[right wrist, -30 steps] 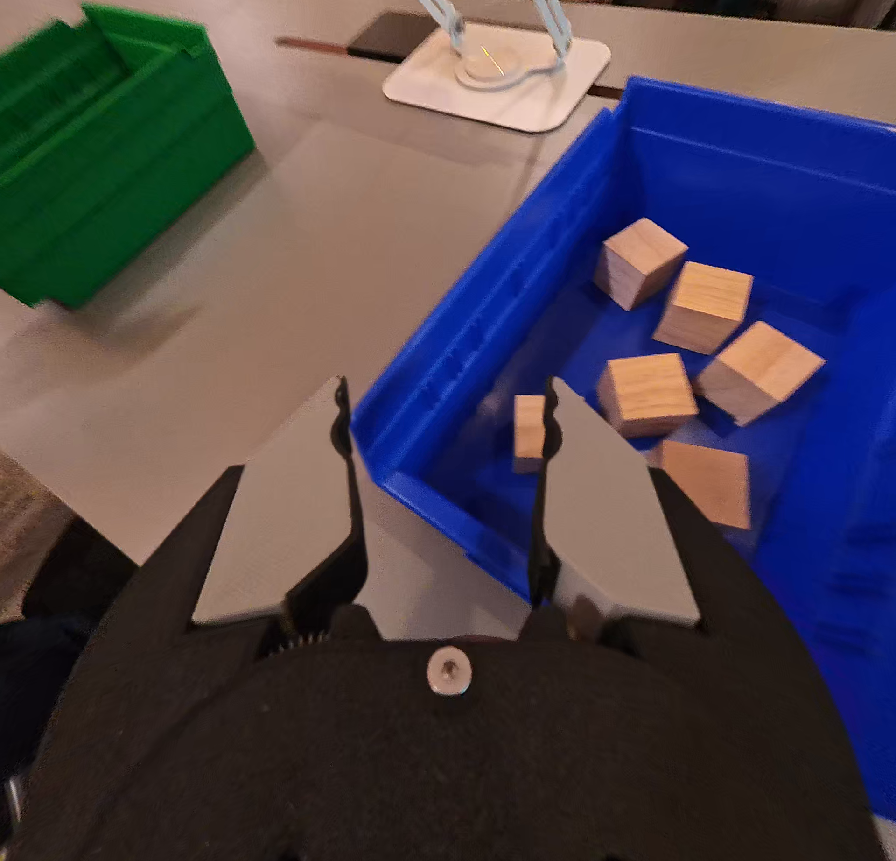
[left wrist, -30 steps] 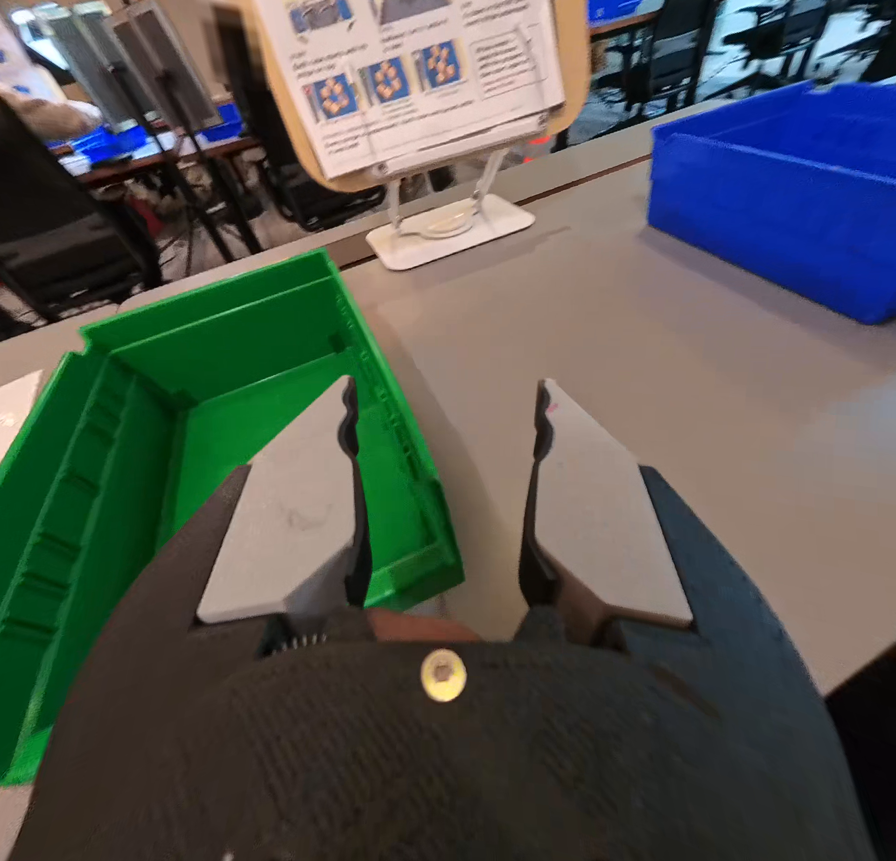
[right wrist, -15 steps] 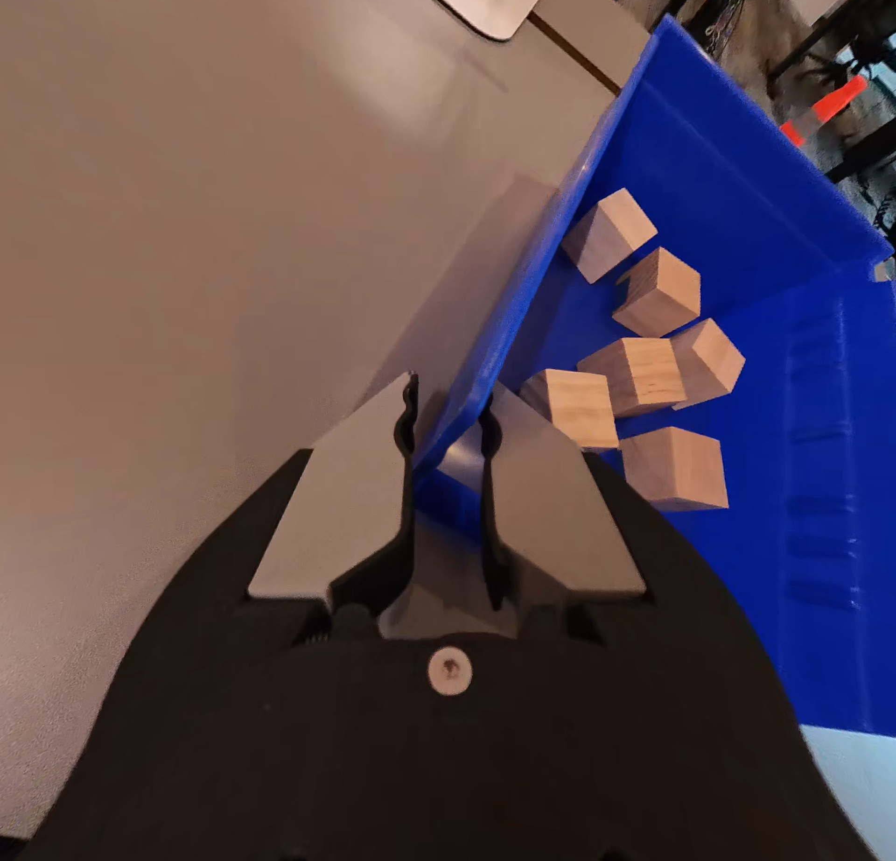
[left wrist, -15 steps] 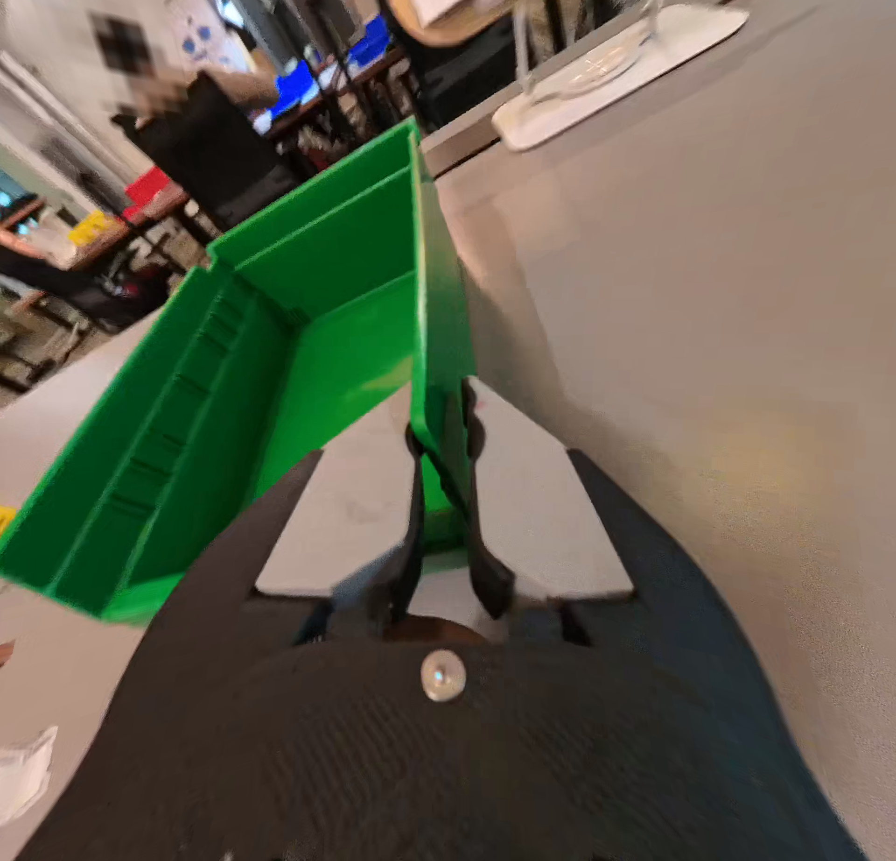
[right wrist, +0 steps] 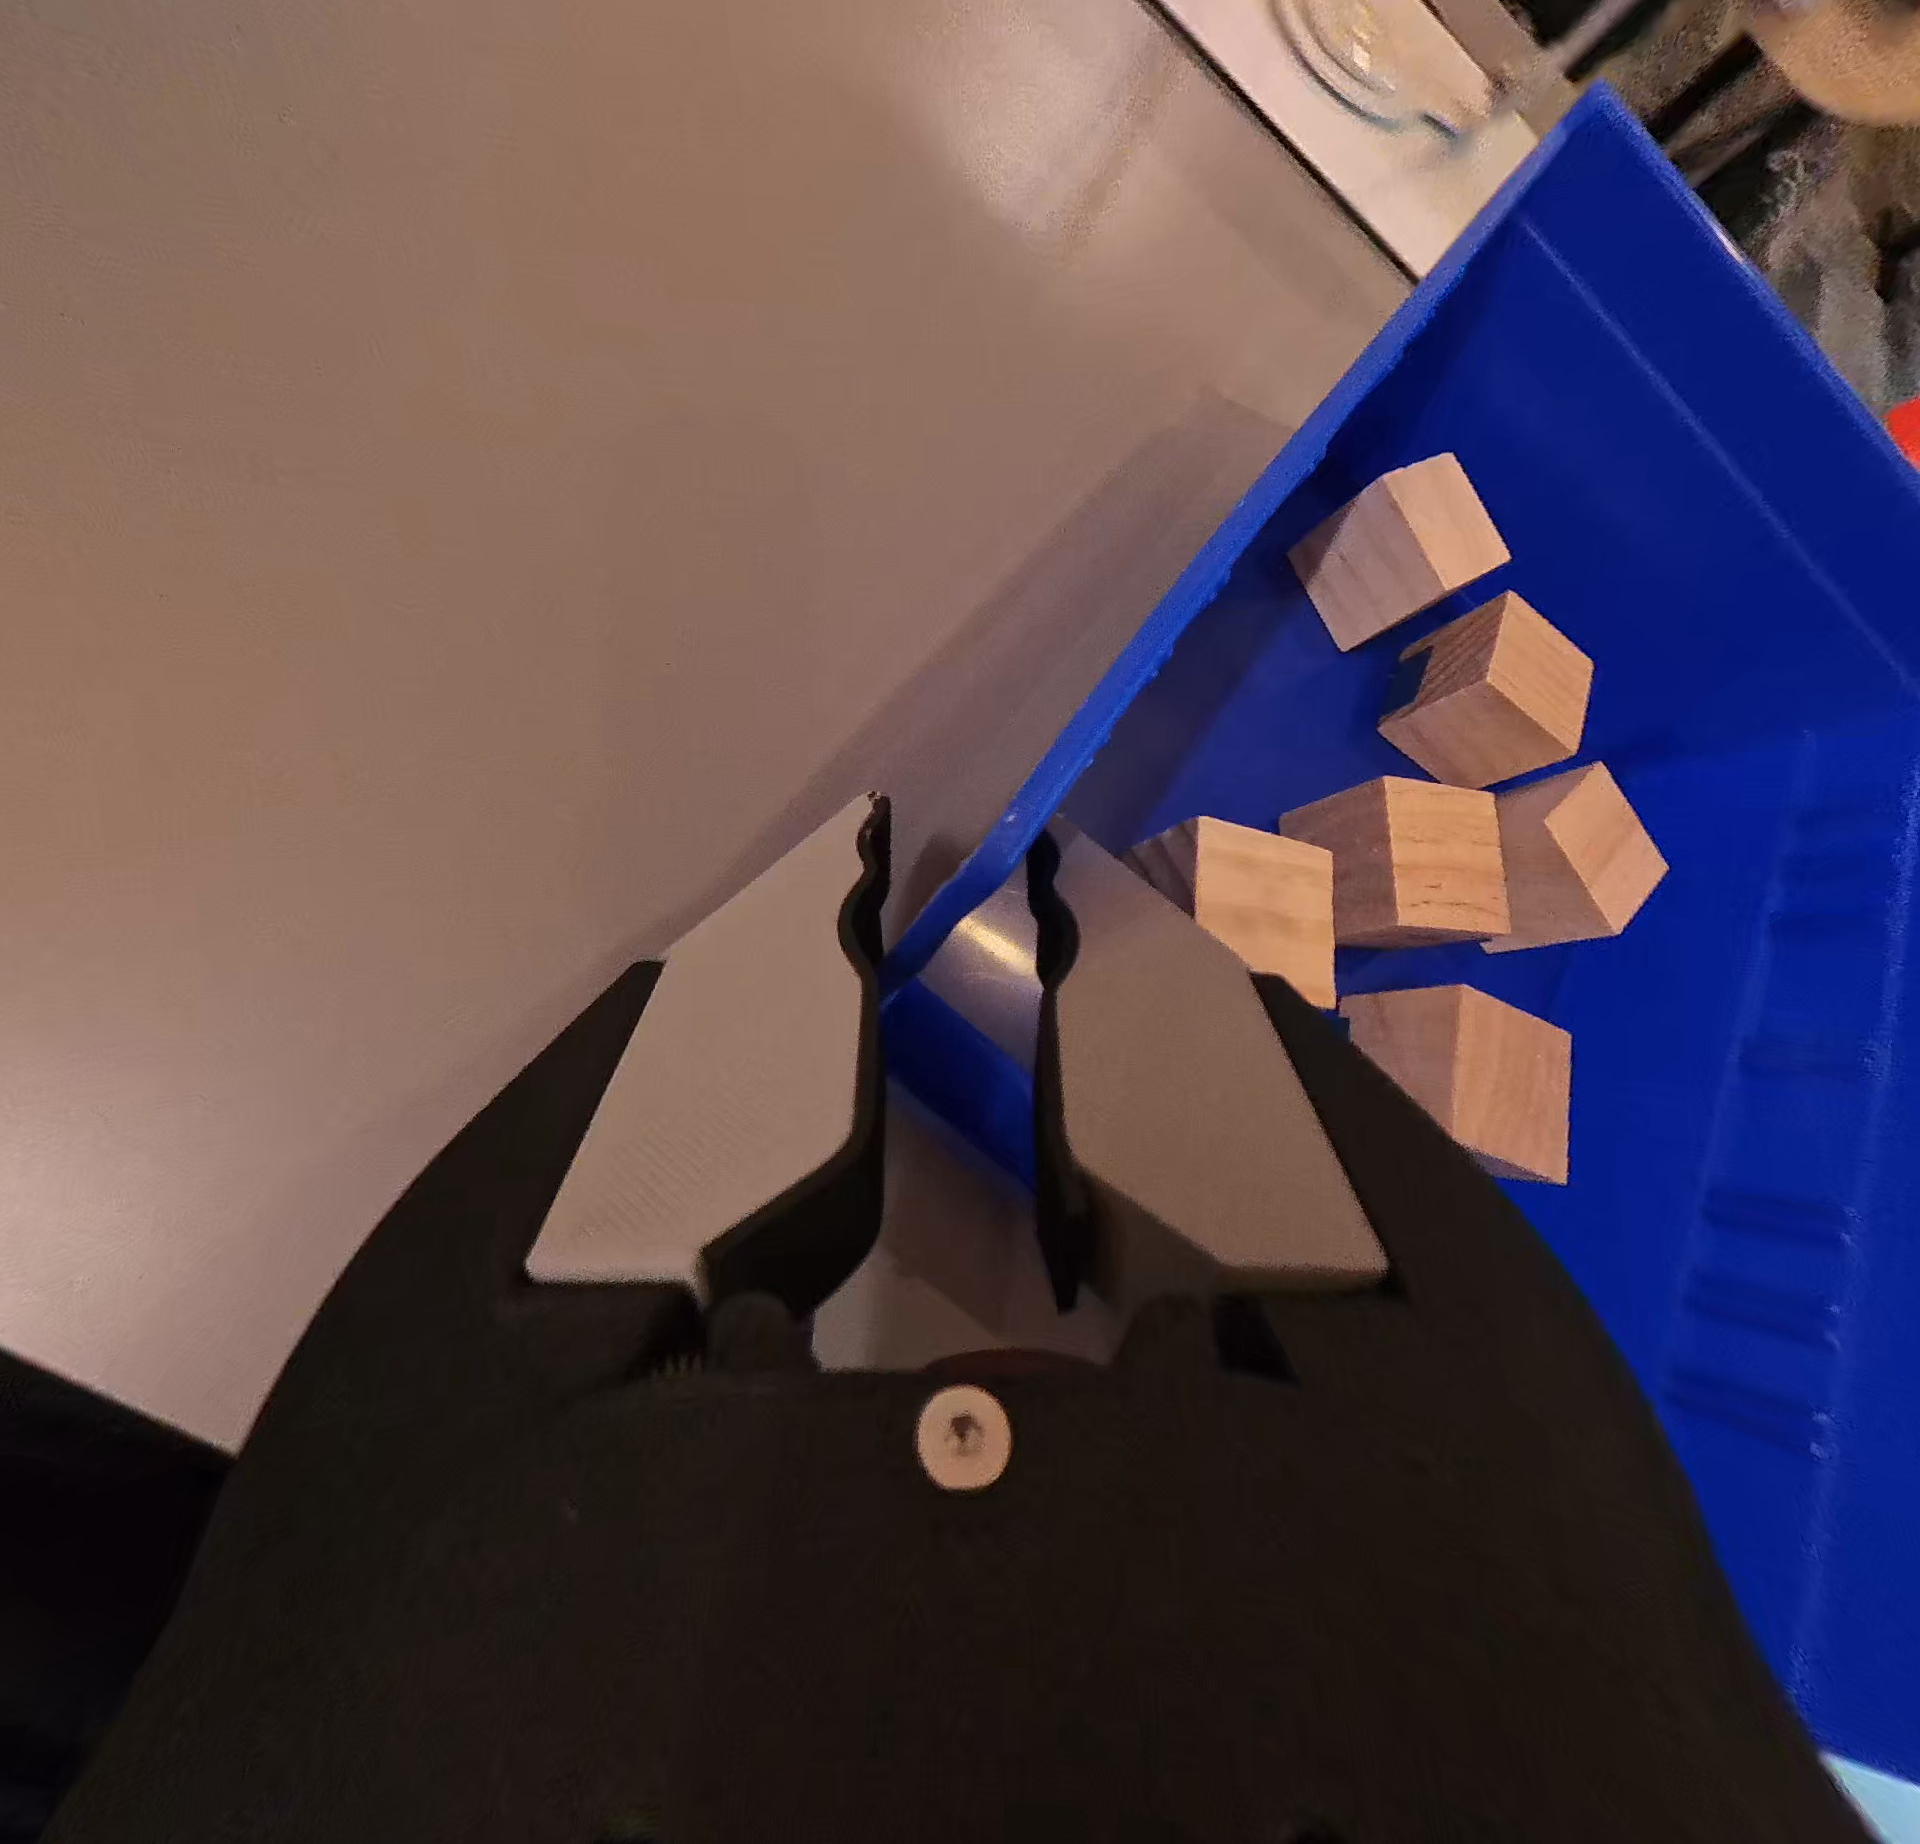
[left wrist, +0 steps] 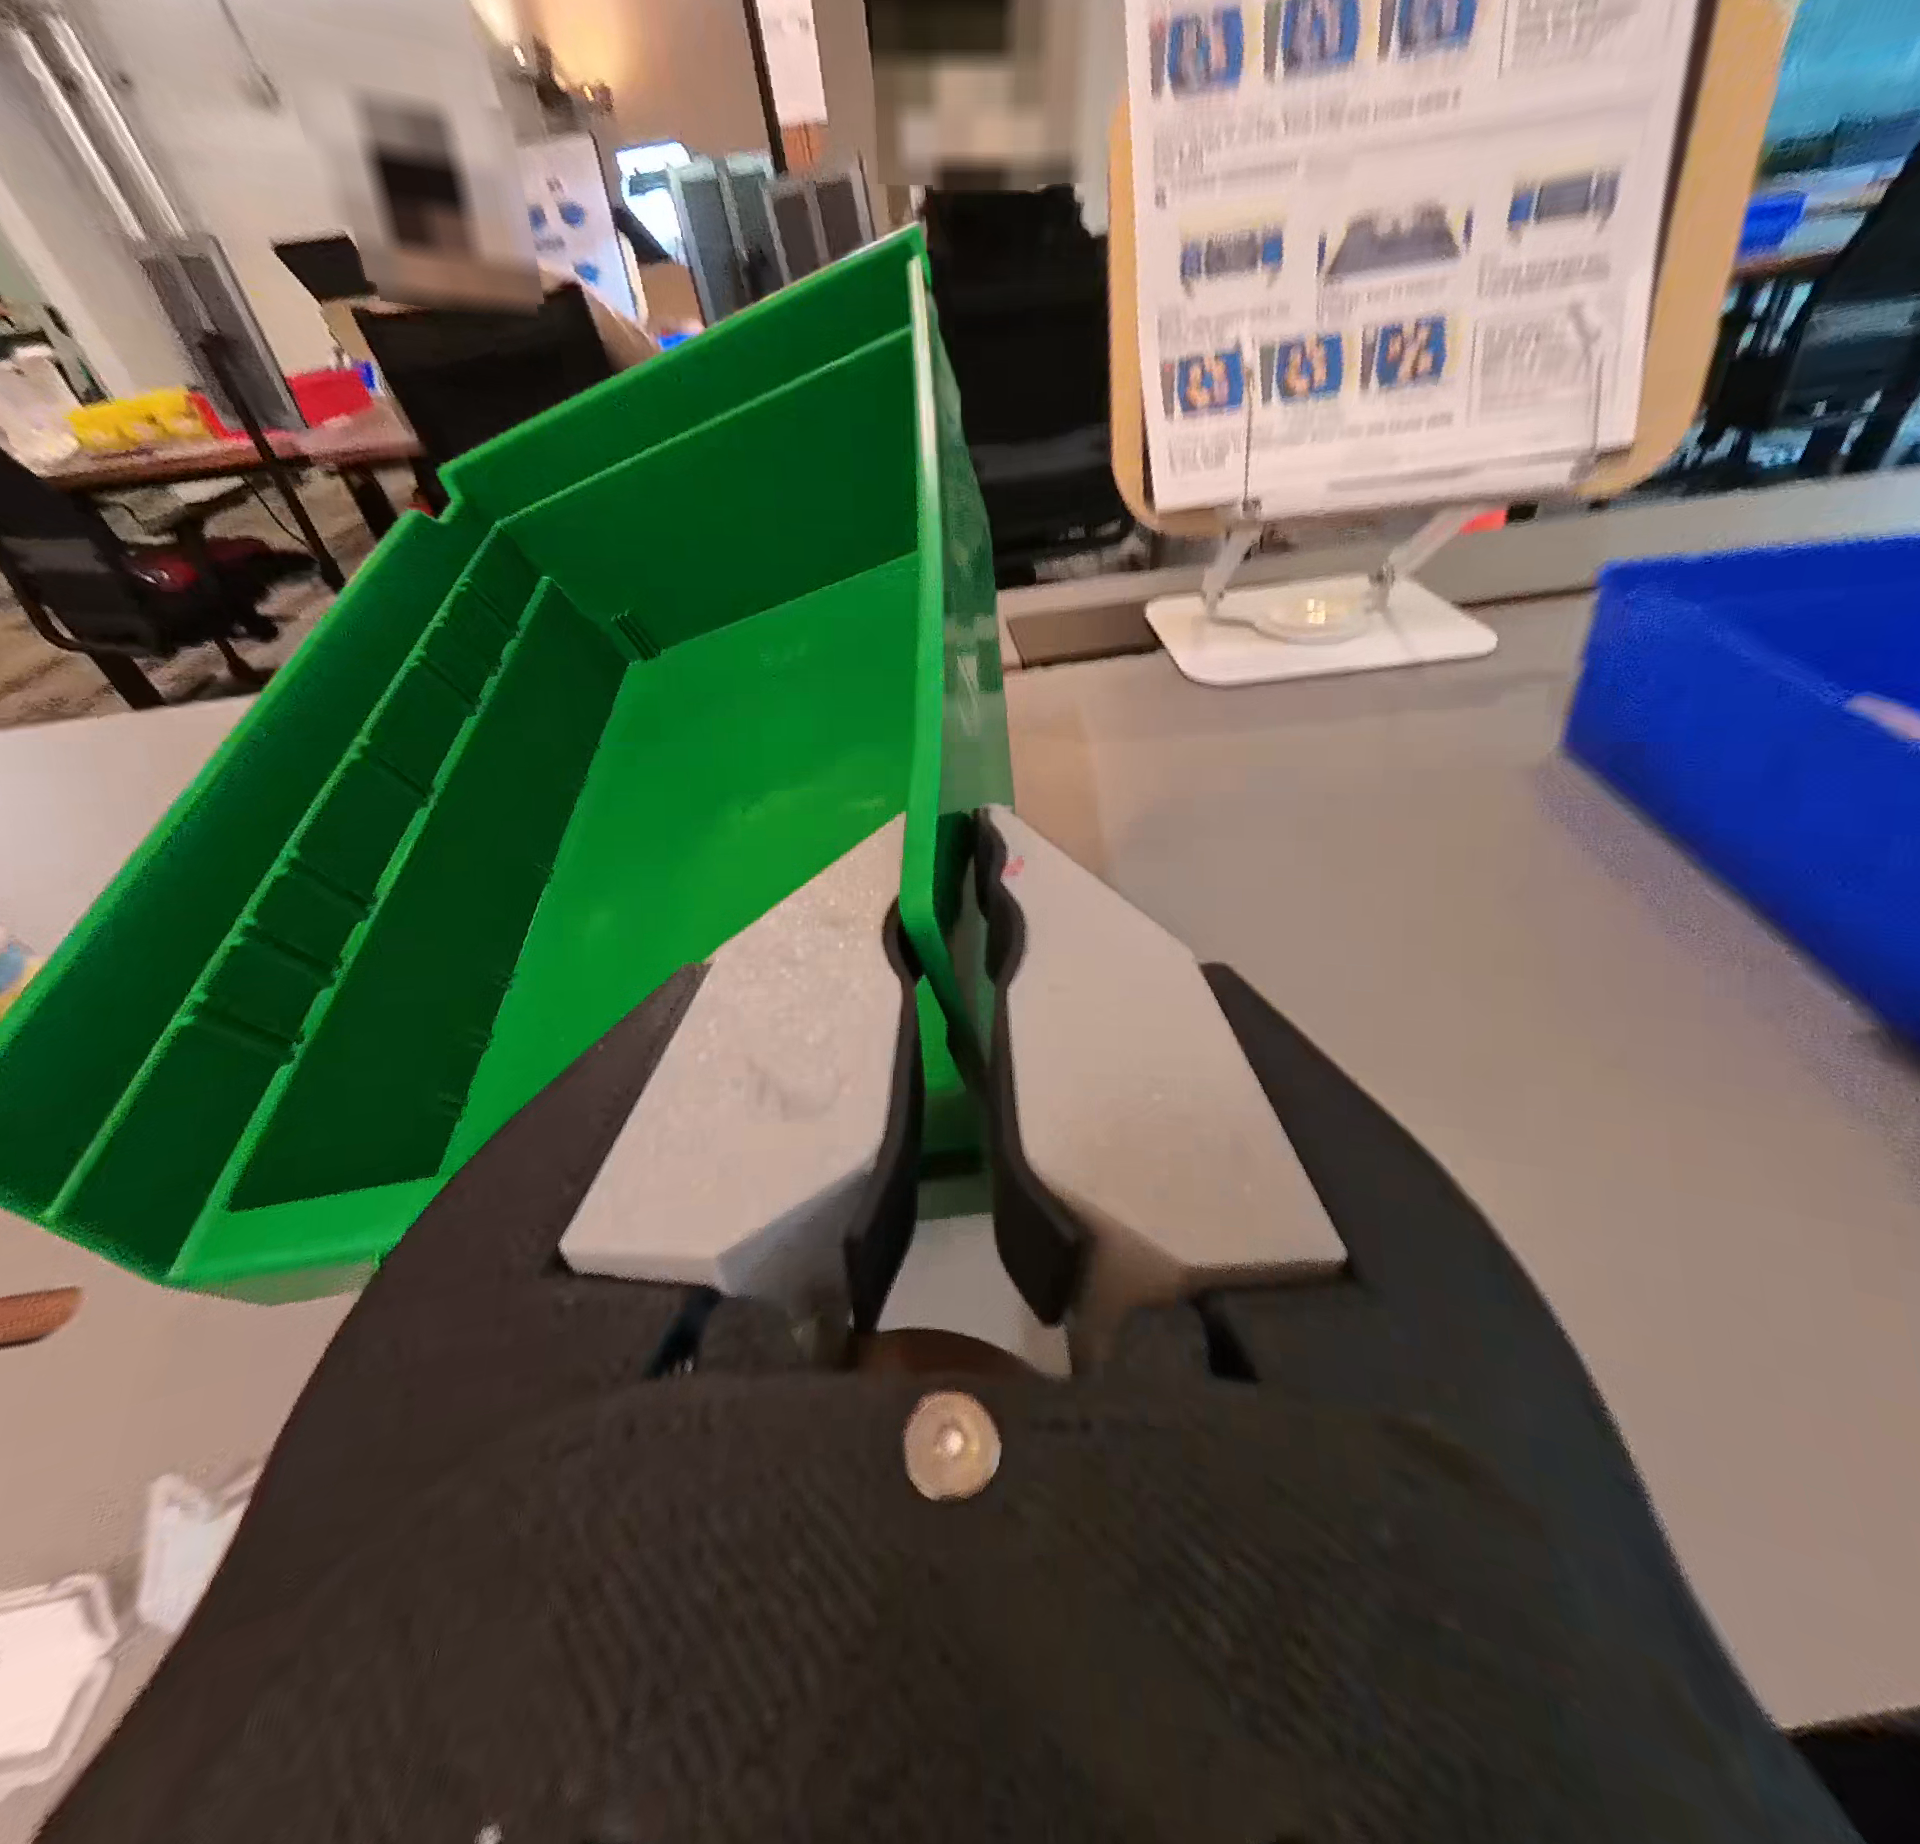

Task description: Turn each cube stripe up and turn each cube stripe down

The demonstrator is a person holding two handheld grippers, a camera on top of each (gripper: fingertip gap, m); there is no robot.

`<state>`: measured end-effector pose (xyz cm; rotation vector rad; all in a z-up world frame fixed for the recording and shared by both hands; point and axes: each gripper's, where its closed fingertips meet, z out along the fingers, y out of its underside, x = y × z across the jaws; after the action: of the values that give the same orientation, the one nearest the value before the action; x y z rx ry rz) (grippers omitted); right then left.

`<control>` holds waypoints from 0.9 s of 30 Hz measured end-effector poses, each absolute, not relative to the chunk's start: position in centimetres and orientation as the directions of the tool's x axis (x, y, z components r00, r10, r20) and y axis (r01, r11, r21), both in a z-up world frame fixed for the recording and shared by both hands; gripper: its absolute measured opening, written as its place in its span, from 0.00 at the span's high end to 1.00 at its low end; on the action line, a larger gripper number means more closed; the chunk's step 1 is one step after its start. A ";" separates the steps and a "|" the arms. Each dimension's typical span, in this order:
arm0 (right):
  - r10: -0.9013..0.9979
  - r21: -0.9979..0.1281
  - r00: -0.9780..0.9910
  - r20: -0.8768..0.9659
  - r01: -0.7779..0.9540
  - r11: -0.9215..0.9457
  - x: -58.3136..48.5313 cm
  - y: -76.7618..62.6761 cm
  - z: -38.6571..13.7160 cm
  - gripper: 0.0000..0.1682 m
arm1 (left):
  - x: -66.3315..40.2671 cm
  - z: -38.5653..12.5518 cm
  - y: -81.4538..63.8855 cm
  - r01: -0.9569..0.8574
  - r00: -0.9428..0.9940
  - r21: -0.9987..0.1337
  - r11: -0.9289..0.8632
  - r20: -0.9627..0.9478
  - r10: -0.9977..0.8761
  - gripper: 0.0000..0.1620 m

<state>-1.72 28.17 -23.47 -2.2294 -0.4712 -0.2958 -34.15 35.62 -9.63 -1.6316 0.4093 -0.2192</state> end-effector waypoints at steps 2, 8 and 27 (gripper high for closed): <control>0.282 -0.667 0.887 0.366 0.461 -0.585 -6.0 29.1 -23.4 0.86 | -35.1 -7.5 34.5 -0.099 0.922 -0.995 -0.012 -0.087 -0.378 0.98; 0.457 -0.673 0.837 0.300 0.525 -0.520 -20.8 33.1 -23.6 0.81 | -37.7 -4.2 32.2 -0.079 0.940 -0.994 0.072 -0.098 -0.326 0.98; 0.449 -0.976 0.891 0.066 0.152 -0.158 -6.8 19.7 -6.7 0.67 | -24.0 -1.2 22.9 -0.141 0.775 -0.948 0.284 -0.284 -0.564 0.99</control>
<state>-6.85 19.75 -6.71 -1.7298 -0.4605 0.2765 -23.96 22.92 -1.19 -1.2740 0.6651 -0.3130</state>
